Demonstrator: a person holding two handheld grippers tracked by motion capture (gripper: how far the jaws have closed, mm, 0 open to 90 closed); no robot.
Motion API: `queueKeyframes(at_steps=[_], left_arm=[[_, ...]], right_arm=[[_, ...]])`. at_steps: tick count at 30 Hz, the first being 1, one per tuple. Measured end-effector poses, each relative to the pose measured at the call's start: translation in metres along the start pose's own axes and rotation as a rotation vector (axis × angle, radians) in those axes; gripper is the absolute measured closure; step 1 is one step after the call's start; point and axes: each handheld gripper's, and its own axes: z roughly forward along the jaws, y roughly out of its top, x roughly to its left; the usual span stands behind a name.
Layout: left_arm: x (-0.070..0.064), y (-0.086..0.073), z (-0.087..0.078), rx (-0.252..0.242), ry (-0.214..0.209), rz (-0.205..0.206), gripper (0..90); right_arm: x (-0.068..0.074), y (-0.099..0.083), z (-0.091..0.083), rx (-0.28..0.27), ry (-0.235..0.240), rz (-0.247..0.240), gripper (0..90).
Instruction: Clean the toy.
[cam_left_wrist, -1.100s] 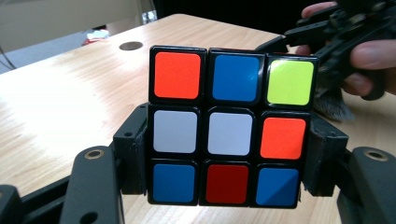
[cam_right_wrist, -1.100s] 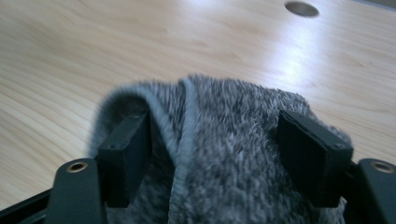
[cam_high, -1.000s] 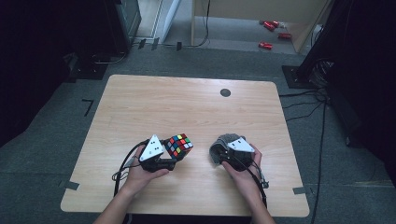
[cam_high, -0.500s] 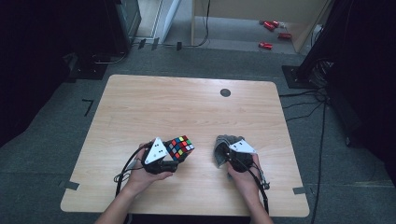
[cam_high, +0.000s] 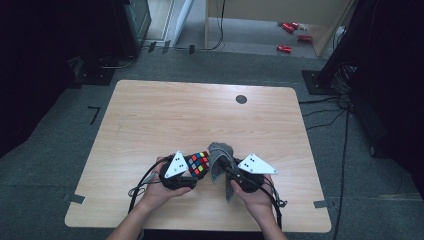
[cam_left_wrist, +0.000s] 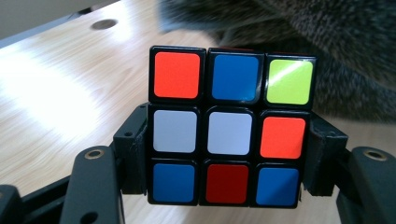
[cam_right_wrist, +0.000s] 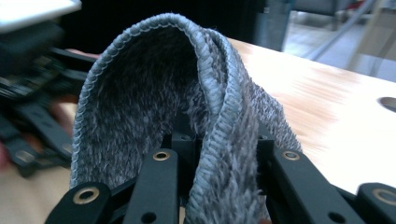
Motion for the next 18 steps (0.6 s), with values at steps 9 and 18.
queueKeyframes(at_steps=[9,18], left_arm=[[-0.01,0.005,0.005,-0.033,-0.053,0.024,34.7],[-0.01,0.006,0.003,-0.053,-0.061,0.0,34.8]], right_arm=[[-0.004,-0.009,0.006,0.048,0.016,0.058,72.4],[0.014,0.004,0.003,0.011,0.023,0.022,71.7]])
